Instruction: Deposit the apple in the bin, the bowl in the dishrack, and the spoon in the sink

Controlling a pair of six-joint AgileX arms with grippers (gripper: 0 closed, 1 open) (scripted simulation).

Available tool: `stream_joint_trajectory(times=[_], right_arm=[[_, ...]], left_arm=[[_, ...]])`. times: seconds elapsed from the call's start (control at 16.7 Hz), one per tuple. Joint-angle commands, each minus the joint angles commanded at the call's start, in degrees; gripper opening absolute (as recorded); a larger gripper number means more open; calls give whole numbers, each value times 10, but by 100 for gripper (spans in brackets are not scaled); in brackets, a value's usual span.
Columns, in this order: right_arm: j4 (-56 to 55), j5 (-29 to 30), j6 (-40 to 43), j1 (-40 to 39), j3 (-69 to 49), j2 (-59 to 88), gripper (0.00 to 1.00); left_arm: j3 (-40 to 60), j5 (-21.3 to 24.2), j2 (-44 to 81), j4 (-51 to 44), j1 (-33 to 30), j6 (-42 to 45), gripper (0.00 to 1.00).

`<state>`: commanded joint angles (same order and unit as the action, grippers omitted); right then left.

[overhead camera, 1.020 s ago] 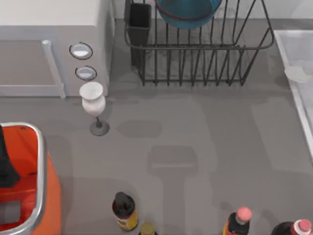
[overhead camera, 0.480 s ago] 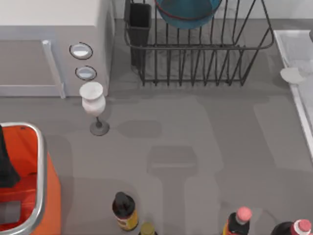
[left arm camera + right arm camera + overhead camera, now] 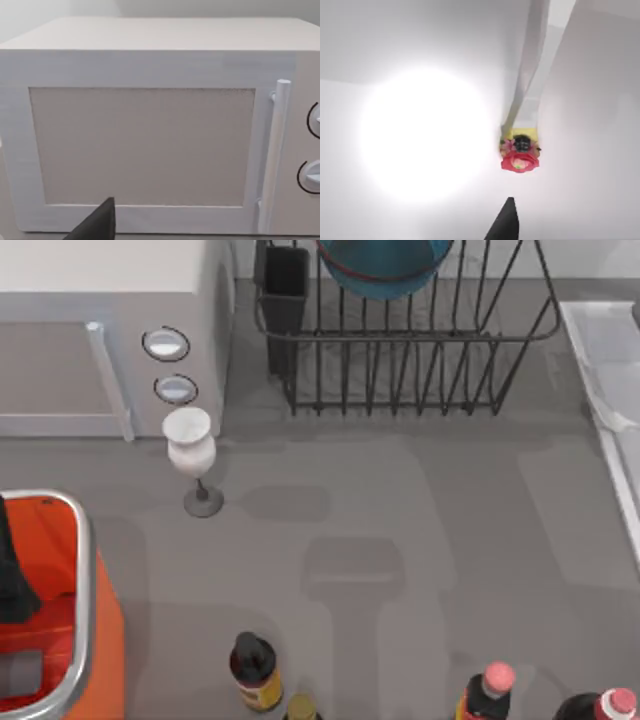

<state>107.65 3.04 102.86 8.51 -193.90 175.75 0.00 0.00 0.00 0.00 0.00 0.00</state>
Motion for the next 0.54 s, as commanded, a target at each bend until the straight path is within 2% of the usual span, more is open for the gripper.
stream_joint_trajectory(times=[0.18,0.54], right_arm=[[0,0,0,0,0,0,98],[0,0,0,0,0,0,100]], left_arm=[[0,0,0,0,0,0,100],[0,0,0,0,0,0,100]])
